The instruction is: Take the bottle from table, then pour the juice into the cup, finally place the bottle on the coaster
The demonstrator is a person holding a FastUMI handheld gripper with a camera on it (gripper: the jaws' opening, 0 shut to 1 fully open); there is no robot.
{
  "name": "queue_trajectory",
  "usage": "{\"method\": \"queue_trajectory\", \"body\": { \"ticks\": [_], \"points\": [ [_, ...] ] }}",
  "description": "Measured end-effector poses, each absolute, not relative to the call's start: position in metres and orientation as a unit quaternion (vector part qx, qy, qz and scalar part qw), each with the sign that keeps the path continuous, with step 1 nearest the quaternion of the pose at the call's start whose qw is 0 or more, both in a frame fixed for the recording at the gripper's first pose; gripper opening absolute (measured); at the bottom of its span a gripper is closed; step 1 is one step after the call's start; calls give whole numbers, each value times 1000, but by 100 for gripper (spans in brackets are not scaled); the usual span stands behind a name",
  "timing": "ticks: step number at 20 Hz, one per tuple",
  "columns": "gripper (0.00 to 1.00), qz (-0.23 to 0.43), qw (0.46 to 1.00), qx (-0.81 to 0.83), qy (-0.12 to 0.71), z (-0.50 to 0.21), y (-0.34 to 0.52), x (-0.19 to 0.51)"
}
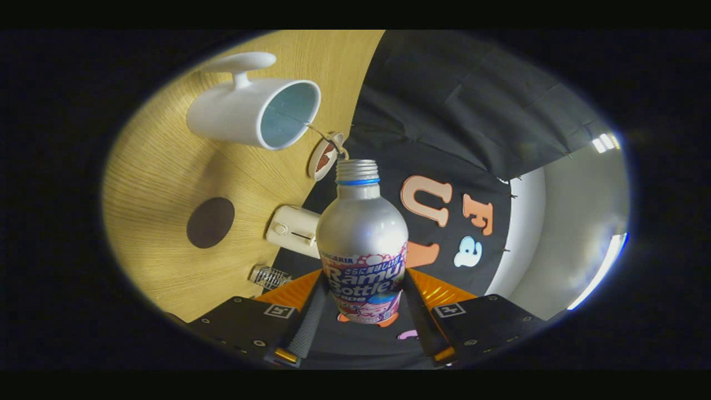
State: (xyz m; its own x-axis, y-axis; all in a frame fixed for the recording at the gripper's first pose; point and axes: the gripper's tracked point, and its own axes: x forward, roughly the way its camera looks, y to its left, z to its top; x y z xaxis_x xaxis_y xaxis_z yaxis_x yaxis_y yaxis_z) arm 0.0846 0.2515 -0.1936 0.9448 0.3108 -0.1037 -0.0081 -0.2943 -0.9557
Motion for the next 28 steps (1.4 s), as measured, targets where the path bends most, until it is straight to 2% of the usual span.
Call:
{"method": "queue_trajectory", "body": {
  "ticks": [28],
  "points": [
    [75,160,545,-817,-102,-206,265,74]
  ]
}}
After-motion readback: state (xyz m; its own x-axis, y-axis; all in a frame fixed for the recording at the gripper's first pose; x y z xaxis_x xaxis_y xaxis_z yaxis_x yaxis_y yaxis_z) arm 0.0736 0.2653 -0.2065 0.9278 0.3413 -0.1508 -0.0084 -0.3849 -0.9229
